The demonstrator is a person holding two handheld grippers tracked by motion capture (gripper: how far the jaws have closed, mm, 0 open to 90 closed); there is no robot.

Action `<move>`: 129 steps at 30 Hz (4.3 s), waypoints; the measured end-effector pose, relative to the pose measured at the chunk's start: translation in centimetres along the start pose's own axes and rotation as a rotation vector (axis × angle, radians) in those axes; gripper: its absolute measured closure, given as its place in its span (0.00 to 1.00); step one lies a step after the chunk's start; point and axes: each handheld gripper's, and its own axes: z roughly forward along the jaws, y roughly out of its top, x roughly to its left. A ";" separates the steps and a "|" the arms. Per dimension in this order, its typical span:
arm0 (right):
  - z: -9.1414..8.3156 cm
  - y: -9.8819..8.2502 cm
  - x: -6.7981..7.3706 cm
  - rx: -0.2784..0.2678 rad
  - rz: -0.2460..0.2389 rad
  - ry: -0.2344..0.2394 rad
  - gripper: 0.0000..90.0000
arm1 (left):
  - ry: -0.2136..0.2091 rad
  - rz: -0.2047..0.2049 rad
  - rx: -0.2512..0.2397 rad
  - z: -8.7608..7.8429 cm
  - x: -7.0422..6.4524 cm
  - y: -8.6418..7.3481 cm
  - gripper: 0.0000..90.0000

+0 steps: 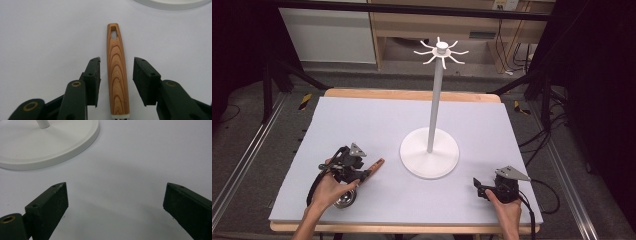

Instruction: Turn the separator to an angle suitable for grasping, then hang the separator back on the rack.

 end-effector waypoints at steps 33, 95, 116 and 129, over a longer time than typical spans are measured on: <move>0.1 0.0 0.0 0.016 0.006 0.007 0.07 | -0.032 0.035 0.184 3.4 0.1 1.1 0.72; 0.2 0.1 -0.1 0.024 0.006 0.008 0.07 | 0.011 -0.067 -0.335 -5.7 -0.4 0.2 0.75; 0.1 0.1 -0.1 0.018 0.011 0.011 0.07 | 0.001 -0.100 -0.612 -9.5 -1.7 0.6 0.75; 0.1 0.0 -0.2 0.010 0.016 0.015 0.07 | -0.014 -0.081 -0.697 -11.3 -2.6 2.9 0.75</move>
